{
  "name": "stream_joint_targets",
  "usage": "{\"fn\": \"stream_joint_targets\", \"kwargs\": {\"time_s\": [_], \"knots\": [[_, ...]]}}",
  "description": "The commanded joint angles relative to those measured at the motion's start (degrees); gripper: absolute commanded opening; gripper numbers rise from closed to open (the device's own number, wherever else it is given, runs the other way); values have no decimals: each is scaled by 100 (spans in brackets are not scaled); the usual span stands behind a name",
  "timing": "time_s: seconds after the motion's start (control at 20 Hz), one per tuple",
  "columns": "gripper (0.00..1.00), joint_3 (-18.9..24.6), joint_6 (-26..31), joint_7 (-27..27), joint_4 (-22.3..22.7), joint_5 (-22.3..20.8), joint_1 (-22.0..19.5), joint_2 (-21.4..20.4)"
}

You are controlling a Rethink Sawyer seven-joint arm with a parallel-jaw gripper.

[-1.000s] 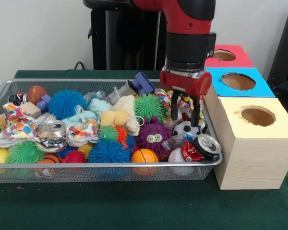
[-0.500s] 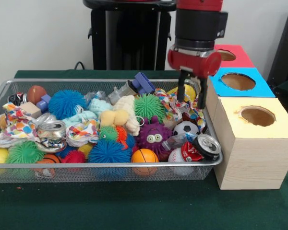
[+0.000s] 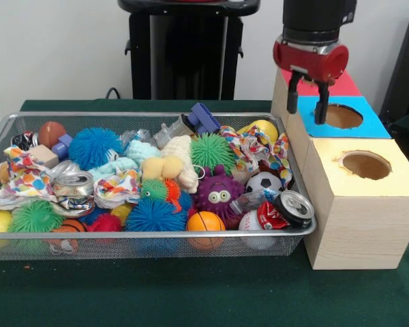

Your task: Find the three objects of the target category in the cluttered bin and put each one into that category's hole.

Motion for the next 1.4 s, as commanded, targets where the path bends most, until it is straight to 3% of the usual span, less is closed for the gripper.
{"fn": "stream_joint_targets", "kwargs": {"time_s": [0.05, 0.4, 0.6, 0.7, 0.9, 1.4], "knots": [[100, -874, 1036, 2446, -1043, -22, 73, 372], [100, -1192, 1232, 3039, -1483, -126, 100, 668], [100, -1337, 1705, 3068, -1823, -395, 19, 743], [100, -1406, 1601, 2967, -1940, -448, 16, 785], [100, -1879, 1953, 3376, -2141, -581, 275, 863], [100, -1299, 702, 3070, -1824, -205, 182, 1158]]}}
